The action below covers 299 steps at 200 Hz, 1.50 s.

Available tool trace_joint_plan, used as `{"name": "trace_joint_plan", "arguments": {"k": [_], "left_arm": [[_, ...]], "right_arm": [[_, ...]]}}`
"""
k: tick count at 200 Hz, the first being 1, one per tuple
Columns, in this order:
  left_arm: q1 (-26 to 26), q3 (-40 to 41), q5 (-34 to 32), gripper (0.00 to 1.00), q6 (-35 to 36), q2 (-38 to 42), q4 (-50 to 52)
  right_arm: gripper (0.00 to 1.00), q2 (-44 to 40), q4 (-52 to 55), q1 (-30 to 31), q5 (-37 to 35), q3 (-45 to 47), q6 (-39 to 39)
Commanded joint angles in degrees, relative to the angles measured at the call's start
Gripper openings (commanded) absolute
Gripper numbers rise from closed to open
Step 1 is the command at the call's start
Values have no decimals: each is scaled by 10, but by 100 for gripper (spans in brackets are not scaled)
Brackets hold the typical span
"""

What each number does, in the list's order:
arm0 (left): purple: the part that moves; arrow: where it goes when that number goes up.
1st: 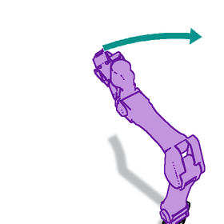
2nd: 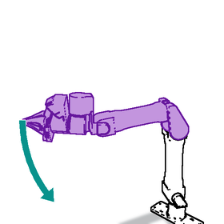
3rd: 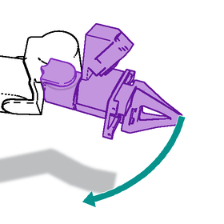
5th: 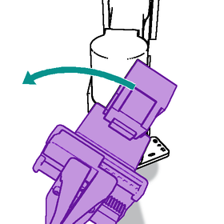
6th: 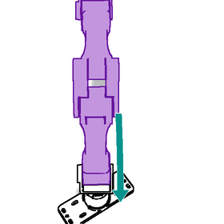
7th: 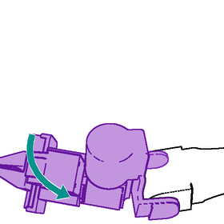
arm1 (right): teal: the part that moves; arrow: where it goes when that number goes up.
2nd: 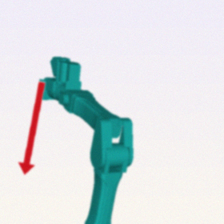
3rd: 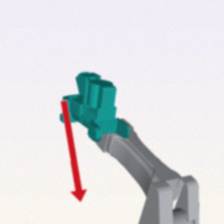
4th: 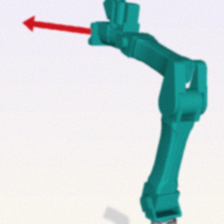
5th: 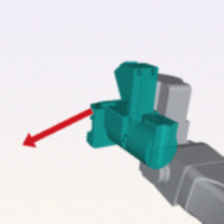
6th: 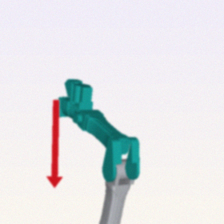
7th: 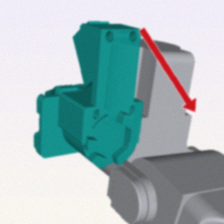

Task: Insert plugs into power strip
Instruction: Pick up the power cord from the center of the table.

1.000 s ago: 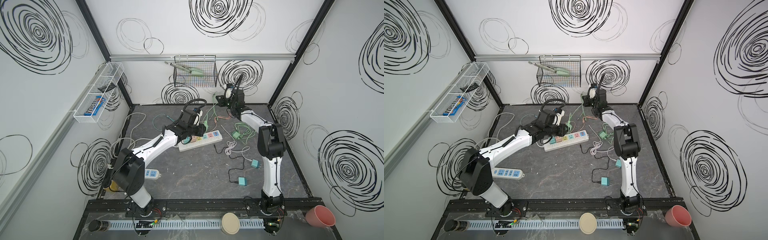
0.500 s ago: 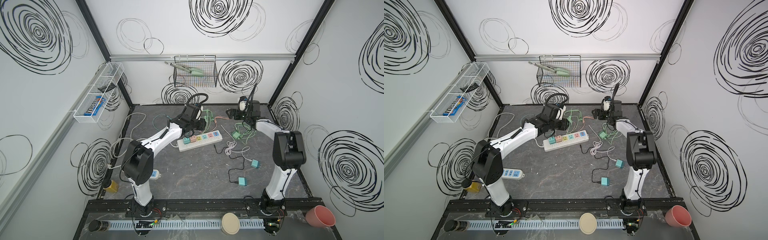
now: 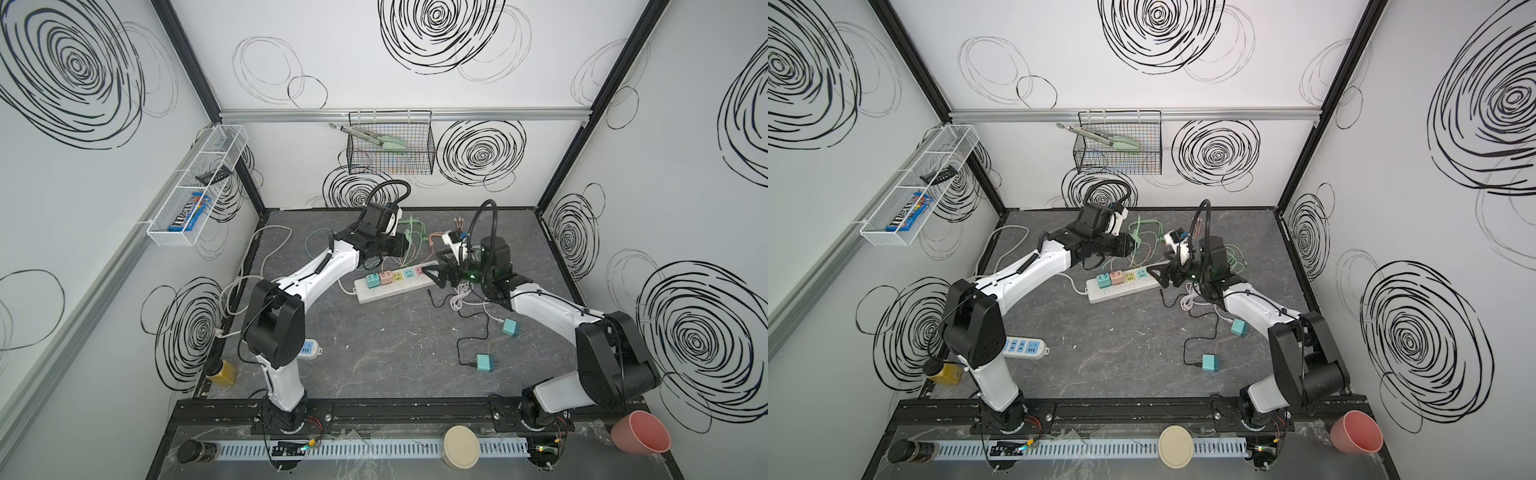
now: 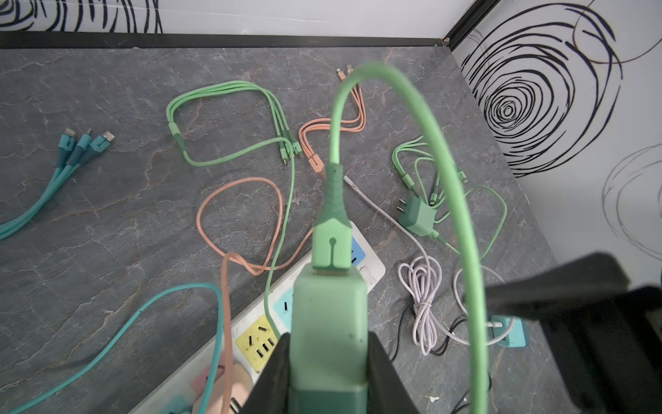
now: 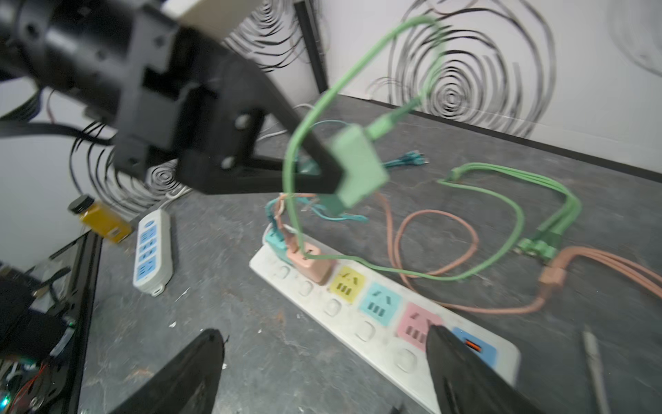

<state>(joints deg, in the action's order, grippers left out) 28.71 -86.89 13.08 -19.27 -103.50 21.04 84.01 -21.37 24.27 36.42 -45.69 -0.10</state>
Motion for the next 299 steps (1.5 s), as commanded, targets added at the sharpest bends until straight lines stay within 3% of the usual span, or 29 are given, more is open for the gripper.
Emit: {"name": "trace_joint_plan", "arguments": {"k": [1,47,131,163,187,216,231,264,299], "left_arm": [[-3,-11,18,0,8,20,-6],[-5,-1,24,0,6,32,-12],[-10,11,36,0,2,41,-20],[-14,15,38,0,1,47,-22],[-20,25,42,0,-1,56,-27],[-28,37,43,0,2,71,-29],[-34,47,39,0,2,78,-31],[-36,62,38,0,3,88,-36],[-31,68,34,0,22,92,-25]], "right_arm": [[93,6,-89,44,-43,25,-76],[93,83,-122,79,-141,-19,-50],[86,165,-217,107,-200,-33,-39],[79,192,-218,111,-220,-55,-26],[65,198,-216,111,-230,-59,-22],[28,178,-180,108,-283,-66,-11],[16,157,-163,101,-312,-63,-14],[9,128,-148,48,-290,-68,-9],[8,162,-101,-11,-262,-138,15]]}}
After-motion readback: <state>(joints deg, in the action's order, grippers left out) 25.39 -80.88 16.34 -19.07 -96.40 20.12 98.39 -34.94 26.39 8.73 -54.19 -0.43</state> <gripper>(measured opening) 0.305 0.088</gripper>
